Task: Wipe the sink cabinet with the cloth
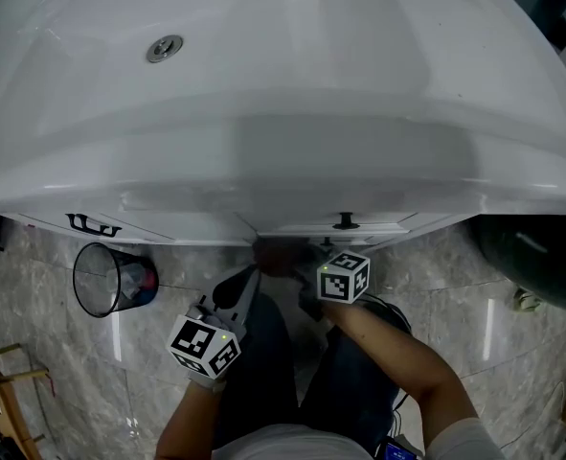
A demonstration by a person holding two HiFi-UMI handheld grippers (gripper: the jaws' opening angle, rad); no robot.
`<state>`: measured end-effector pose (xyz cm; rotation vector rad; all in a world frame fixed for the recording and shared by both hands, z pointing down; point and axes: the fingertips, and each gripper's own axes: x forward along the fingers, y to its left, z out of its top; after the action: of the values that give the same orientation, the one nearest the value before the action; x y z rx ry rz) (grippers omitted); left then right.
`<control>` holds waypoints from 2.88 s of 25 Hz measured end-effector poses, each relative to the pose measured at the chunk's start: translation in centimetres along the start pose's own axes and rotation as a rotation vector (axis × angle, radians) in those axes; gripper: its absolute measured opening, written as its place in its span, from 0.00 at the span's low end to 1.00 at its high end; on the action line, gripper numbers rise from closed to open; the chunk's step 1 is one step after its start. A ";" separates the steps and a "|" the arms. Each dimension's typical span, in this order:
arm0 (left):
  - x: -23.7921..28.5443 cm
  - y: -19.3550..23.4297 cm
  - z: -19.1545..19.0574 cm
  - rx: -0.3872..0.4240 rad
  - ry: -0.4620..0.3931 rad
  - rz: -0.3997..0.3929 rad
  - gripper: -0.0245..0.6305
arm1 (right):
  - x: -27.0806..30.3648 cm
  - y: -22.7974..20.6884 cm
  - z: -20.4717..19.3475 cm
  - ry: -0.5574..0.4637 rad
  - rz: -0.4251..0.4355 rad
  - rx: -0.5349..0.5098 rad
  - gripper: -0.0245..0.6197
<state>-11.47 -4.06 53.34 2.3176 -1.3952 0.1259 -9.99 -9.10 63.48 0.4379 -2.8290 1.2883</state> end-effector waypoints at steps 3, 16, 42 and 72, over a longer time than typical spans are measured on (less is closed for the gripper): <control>0.6 -0.2 -0.2 -0.011 0.000 -0.005 0.05 | -1.4 -1.1 0.6 -0.019 -0.026 0.118 0.16; 3.3 -1.7 -1.2 0.064 0.064 -0.003 0.05 | -7.5 -2.5 2.8 -0.159 -0.020 0.495 0.16; 11.6 -6.1 -3.4 0.237 0.120 -0.016 0.05 | -16.4 -9.8 3.3 -0.042 -0.452 0.074 0.16; 9.2 -1.3 -8.0 0.010 0.210 -0.013 0.05 | -7.5 -10.5 -2.2 -0.081 -0.482 0.292 0.16</control>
<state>-4.68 -7.89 62.81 2.2473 -1.2775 0.3620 -0.37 -12.16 71.78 1.1159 -2.3630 1.5840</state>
